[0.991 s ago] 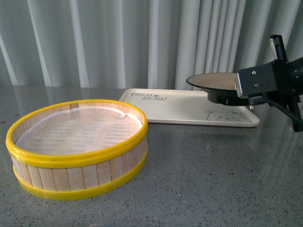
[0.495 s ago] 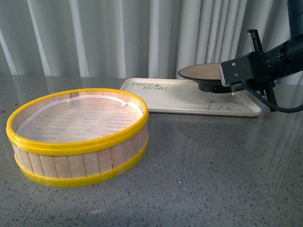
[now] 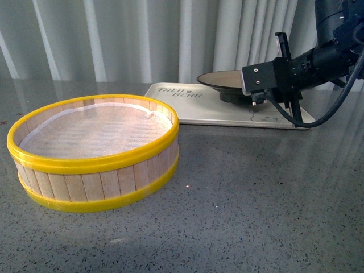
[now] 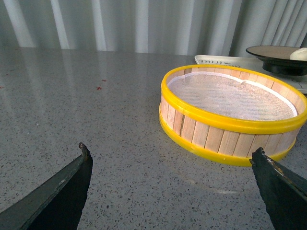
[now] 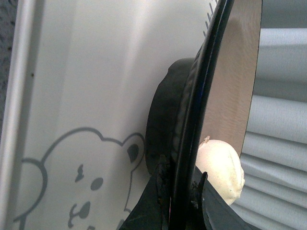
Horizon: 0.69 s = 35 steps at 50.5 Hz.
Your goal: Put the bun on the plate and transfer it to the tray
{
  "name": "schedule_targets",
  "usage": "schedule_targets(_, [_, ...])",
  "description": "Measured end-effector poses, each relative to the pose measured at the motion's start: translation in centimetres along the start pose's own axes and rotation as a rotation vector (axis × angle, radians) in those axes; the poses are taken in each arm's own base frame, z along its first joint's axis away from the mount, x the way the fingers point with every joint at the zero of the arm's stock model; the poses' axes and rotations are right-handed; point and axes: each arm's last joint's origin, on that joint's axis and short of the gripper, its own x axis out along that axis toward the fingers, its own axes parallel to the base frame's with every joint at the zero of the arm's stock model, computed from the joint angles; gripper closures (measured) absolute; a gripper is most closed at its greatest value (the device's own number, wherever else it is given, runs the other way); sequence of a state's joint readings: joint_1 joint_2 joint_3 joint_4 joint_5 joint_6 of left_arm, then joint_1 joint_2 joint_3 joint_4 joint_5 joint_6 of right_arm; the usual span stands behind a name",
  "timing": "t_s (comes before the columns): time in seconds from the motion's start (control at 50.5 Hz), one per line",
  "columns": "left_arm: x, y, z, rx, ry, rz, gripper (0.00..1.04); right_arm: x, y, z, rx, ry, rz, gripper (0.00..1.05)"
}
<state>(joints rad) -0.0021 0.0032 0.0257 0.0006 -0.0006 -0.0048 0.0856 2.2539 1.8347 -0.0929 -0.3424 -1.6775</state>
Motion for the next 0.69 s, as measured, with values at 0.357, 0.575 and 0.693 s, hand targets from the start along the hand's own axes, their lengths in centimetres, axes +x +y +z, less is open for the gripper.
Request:
schedule_targets(0.357, [0.0,0.0,0.0,0.0,0.0,0.0,0.07,1.6,1.1,1.3,0.038,-0.017,0.026,0.96])
schedule_targets(0.575, [0.0,0.0,0.0,0.0,0.0,0.0,0.07,1.2,1.0,2.3,0.063,-0.035,0.019,0.6])
schedule_targets(0.693, [0.0,0.0,0.0,0.0,0.0,0.0,0.07,-0.9,0.1,3.6,0.117,-0.051,0.006,0.39])
